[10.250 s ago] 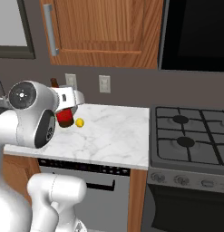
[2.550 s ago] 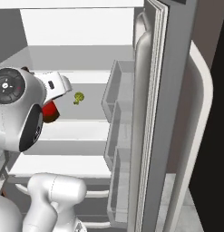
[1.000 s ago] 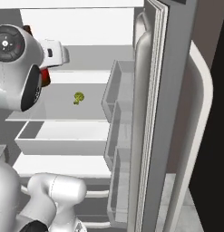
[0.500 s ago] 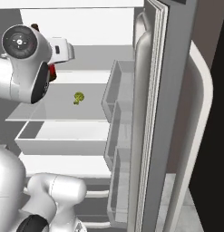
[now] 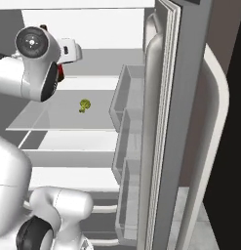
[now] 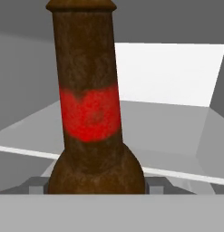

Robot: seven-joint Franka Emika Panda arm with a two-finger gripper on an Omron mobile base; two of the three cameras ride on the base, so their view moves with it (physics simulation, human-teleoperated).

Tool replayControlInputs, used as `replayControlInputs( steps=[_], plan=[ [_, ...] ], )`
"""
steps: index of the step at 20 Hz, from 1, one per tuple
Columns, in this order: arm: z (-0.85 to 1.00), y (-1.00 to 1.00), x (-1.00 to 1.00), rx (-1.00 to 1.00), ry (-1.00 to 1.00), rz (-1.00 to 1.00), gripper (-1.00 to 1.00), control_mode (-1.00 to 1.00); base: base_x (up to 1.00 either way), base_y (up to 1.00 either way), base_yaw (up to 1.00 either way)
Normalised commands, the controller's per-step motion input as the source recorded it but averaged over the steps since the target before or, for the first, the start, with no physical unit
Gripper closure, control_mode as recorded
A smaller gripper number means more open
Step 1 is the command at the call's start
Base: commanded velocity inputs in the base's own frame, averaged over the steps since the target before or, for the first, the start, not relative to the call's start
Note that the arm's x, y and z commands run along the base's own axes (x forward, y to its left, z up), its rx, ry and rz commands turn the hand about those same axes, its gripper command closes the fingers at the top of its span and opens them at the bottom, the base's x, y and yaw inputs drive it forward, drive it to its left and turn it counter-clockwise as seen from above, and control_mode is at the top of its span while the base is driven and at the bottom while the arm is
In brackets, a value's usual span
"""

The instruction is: Place the beer on the top shelf of the fridge to keep it out of children's reach, and place the broccoli and lemon on lower shelves for easy access.

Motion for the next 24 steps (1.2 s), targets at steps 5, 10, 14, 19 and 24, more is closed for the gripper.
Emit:
replayControlInputs(
  steps=[5, 10, 14, 19, 24],
  plan=[
    [-0.02, 0.11, 0.5, 0.0, 0.0, 0.0, 1.0, -1.0, 0.0, 0.0, 0.0],
    [-0.08, 0.06, 0.5, 0.0, 0.0, 0.0, 1.0, -1.0, 0.0, 0.0, 0.0],
    [-0.15, 0.02, 0.49, 0.0, 0.0, 0.0, 1.0, -1.0, 0.0, 0.0, 0.0],
    [-0.21, 0.0, 0.44, 0.0, 0.0, 0.0, 1.0, -1.0, 0.0, 0.0, 0.0],
    [-0.15, 0.0, 0.42, 0.0, 0.0, 0.0, 1.0, -1.0, 0.0, 0.0, 0.0]
  ],
)
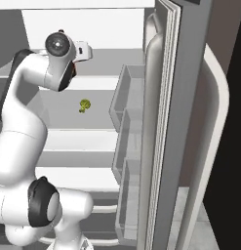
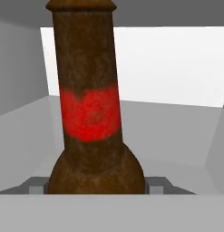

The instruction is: Place the beer on the top shelf of the fridge to keep it out of children's reach, and place the broccoli and lemon on lower shelves for easy access.

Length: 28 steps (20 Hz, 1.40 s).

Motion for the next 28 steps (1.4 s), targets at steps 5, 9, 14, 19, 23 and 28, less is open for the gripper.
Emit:
replayControlInputs(
  steps=[5, 9, 14, 19, 23, 28],
  plan=[
    [0.0, 0.0, 0.44, 0.0, 0.0, 0.0, 1.0, -1.0, 0.0, 0.0, 0.0],
    [0.0, 0.0, 0.43, 0.0, 0.0, 0.0, 1.0, -1.0, 0.0, 0.0, 0.0],
    [0.0, 0.0, 0.45, 0.0, 0.0, 0.0, 1.0, -1.0, 0.0, 0.0, 0.0],
    [0.0, 0.01, 0.45, 0.0, 0.0, 0.0, 1.0, -1.0, 0.0, 0.0, 0.0],
    [-0.01, 0.03, 0.46, 0.0, 0.0, 0.0, 1.0, -1.0, 0.0, 0.0, 0.0],
    [-0.1, 0.05, 0.44, 0.0, 0.0, 0.0, 1.0, -1.0, 0.0, 0.0, 0.0]
  ],
)
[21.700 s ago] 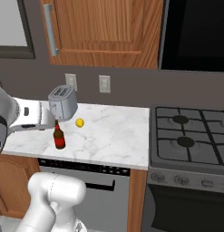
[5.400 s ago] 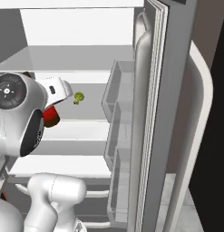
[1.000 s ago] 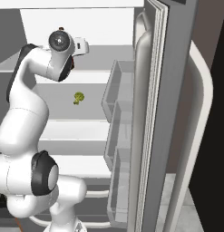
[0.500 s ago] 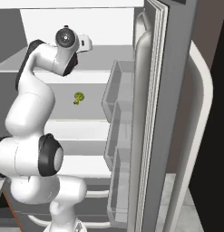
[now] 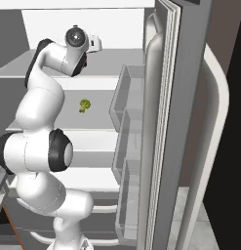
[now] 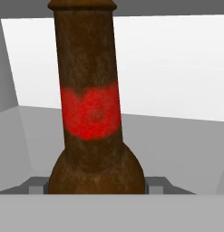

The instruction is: Place the beer on the top shelf of the fridge to keep it out of children's reach, and place the broccoli and lemon on lower shelves for easy access.

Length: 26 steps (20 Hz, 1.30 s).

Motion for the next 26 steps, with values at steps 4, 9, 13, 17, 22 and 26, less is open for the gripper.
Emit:
replayControlInputs(
  steps=[4, 9, 13, 17, 22, 26],
  plan=[
    [-0.22, 0.06, 0.35, 0.0, 0.0, 0.0, 1.0, -1.0, 0.0, 0.0, 0.0],
    [-0.29, 0.07, 0.32, 0.0, 0.0, 0.0, 1.0, -1.0, 0.0, 0.0, 0.0],
    [-0.33, 0.08, 0.3, 0.0, 0.0, 0.0, 1.0, -1.0, 0.0, 0.0, 0.0],
    [-0.28, 0.09, 0.32, 0.0, -0.02, 0.0, 1.0, -1.0, 0.0, 0.0, 0.0],
    [-0.21, 0.11, 0.29, 0.0, -0.05, 0.0, -1.0, -1.0, 0.0, 0.0, 0.0],
    [-0.16, 0.07, 0.19, 0.0, -0.05, 0.0, -1.0, -1.0, 0.0, 0.0, 0.0]
  ],
)
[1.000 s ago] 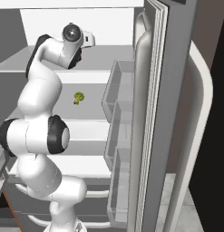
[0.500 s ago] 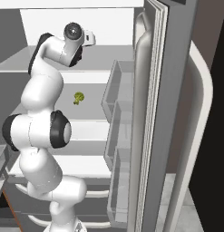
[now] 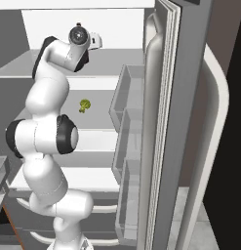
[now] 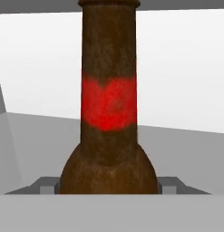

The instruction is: Place the beer on the top shelf of the fridge to keep it out of children's reach, and place the broccoli and lemon on lower shelves for easy access.

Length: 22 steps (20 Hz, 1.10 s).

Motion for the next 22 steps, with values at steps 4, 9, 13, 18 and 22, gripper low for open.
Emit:
replayControlInputs(
  steps=[4, 9, 13, 18, 22],
  plan=[
    [-0.06, 0.0, 0.04, 0.0, -0.01, 0.0, -1.0, -1.0, 0.0, 0.0, 0.0],
    [0.0, 0.0, 0.0, 0.0, 0.0, 0.0, -1.0, -1.0, 0.0, 0.0, 0.0],
    [0.0, 0.0, -0.05, 0.0, 0.0, 0.0, -1.0, -1.0, 0.0, 0.0, 0.0],
    [0.0, -0.04, -0.21, 0.0, 0.0, 0.0, -1.0, -1.0, 0.0, 0.0, 0.0],
    [0.0, -0.11, -0.46, 0.0, 0.01, 0.0, -1.0, -1.0, 0.0, 0.0, 0.0]
  ],
)
